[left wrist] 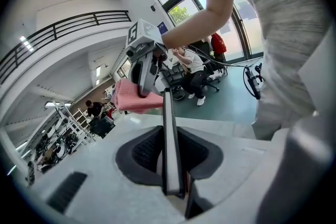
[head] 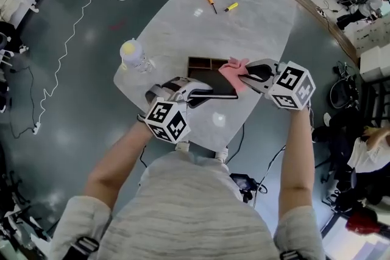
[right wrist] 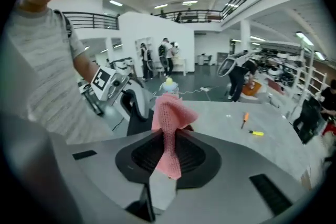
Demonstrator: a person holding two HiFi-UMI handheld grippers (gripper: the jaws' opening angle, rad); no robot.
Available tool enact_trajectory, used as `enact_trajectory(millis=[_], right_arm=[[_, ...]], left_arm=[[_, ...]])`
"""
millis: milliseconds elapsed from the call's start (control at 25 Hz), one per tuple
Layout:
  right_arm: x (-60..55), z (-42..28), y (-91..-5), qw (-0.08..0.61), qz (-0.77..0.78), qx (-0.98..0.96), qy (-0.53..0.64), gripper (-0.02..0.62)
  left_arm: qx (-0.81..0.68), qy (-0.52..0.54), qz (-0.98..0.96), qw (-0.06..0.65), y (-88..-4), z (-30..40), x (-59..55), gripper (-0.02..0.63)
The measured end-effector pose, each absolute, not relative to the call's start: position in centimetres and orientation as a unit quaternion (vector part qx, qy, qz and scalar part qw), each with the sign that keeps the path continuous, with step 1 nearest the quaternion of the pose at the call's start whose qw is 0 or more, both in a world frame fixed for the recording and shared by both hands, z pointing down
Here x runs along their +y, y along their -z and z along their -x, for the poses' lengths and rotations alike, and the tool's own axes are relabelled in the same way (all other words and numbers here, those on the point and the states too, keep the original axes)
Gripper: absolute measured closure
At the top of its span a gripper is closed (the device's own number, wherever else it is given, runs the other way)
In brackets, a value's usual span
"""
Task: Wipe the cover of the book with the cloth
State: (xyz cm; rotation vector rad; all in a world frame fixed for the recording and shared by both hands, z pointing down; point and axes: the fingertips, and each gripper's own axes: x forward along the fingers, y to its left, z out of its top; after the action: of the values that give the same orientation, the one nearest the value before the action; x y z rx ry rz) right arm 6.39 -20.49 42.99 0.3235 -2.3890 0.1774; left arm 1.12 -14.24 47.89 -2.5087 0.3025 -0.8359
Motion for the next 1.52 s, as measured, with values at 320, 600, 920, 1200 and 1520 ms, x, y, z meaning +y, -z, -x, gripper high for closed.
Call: enact_trajectory(millis=[320, 600, 920, 1200, 1520], right_arm=[[-16.1, -2.4, -43.5, 0.475, 0.102, -0.871, -0.073, 0.537], [-15.2, -0.9, -47.4, 0.534, 0.141, -0.830, -0.075, 0.537], [-17.4, -0.5, -50.6, 0.544, 0.115, -0.830, -0.055, 0.537], [-22.1, -1.3, -55.1, 0.573, 0.037, -0.818, -0.045, 0.537], [-27.3, -1.8, -59.3, 0.603, -0.066, -0.795, -0.020, 0.537]], left_arm=[[0.121, 0.304, 0.909, 0.257, -48.7, -1.1, -13.0, 0.528], [0.119, 0.305, 0.910, 0.253, -49.1, -0.7, -12.5, 0.528], [0.115, 0.304, 0.918, 0.228, -49.6, -0.6, -12.1, 0.526], [0.110, 0.305, 0.917, 0.234, -49.4, -0.8, -12.1, 0.527], [0.113, 0.304, 0.916, 0.236, -49.2, -0.6, -12.2, 0.528]])
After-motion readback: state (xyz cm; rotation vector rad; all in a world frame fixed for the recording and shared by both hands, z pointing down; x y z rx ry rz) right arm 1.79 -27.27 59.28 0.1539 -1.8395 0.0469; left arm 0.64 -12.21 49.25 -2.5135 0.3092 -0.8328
